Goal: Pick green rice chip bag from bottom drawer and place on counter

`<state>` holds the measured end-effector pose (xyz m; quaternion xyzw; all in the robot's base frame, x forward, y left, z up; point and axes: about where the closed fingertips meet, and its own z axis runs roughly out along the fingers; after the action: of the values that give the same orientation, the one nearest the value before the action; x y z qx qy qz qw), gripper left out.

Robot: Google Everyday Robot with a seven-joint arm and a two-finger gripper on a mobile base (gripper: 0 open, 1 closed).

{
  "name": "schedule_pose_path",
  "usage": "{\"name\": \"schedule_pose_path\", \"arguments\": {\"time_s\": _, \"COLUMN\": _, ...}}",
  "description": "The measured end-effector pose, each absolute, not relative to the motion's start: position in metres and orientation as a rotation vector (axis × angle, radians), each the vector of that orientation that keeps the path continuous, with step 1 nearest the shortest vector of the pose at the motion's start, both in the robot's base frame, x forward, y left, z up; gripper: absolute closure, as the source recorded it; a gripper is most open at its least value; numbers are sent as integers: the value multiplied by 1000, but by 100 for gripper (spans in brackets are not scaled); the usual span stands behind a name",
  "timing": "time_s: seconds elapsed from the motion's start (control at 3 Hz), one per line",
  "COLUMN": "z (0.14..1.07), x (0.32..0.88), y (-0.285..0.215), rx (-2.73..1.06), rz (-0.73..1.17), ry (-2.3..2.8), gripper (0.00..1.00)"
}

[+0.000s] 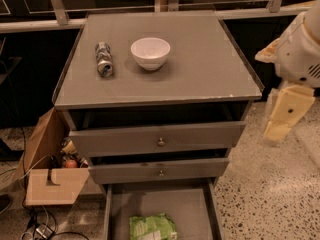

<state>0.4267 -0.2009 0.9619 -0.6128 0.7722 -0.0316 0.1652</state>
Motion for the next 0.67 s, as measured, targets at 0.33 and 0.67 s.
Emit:
{"name": "schedule_pose_path", "arguments": {"time_s": 0.33, "z": 932, "x": 422, "y": -182, "rx": -1778, "rz": -78, "ry": 2175, "gripper": 0}}
{"name": "schedule_pose_path", "arguments": {"time_s": 0.67, "z": 897, "x": 420, "y": -162, "rx": -1832, "rz": -36, "ry": 2158, "gripper": 0}}
